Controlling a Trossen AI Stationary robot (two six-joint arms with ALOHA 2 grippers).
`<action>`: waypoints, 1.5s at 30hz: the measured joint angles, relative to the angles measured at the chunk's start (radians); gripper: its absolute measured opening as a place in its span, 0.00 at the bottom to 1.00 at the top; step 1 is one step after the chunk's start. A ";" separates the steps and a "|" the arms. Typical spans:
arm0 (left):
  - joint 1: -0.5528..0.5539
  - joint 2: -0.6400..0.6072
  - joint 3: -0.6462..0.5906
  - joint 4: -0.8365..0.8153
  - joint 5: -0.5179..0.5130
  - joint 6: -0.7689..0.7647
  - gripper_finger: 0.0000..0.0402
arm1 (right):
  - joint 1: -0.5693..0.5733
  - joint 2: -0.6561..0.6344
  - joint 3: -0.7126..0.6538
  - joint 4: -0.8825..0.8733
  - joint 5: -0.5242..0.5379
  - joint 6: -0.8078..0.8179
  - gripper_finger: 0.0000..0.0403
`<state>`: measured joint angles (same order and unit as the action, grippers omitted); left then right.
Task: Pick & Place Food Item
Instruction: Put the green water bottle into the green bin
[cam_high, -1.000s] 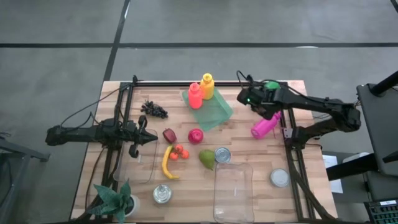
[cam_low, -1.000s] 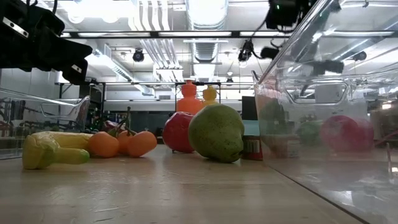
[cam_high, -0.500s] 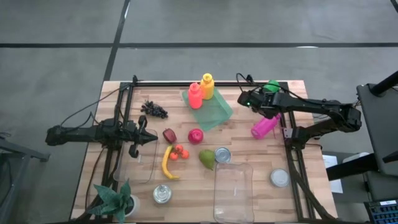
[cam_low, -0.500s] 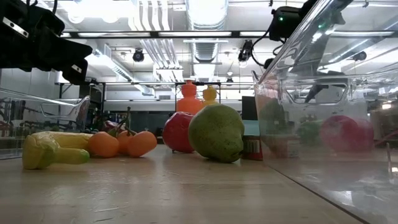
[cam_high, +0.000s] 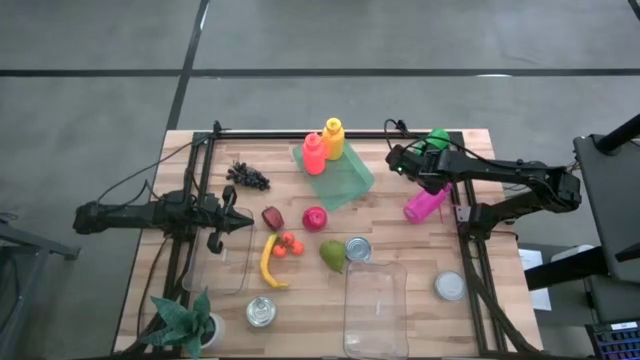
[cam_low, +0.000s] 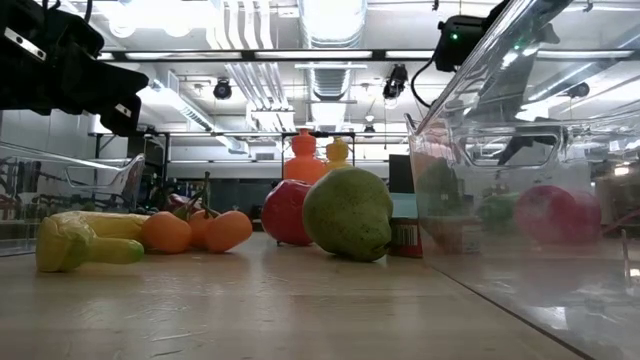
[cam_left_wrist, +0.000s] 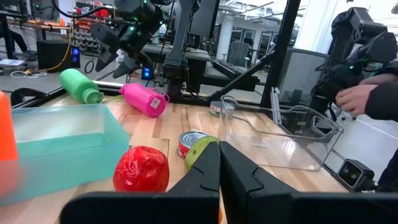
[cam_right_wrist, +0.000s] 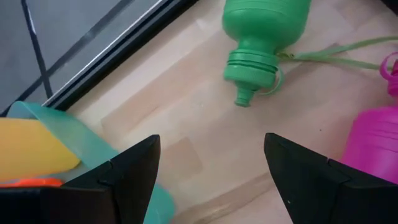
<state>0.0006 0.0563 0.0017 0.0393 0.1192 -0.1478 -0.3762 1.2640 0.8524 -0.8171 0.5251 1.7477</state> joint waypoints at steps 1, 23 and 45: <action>0.000 0.000 0.000 0.000 0.000 0.000 0.00 | -0.006 0.000 0.000 -0.015 0.000 0.001 0.71; 0.000 0.000 0.000 0.000 0.000 0.000 0.00 | -0.149 0.118 0.005 -0.001 -0.080 0.010 0.71; 0.000 0.000 0.000 0.000 0.000 0.000 0.00 | -0.233 0.300 0.005 0.082 -0.064 -0.093 0.71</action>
<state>0.0006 0.0563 0.0021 0.0395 0.1192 -0.1478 -0.6097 1.5640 0.8570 -0.7352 0.4612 1.6544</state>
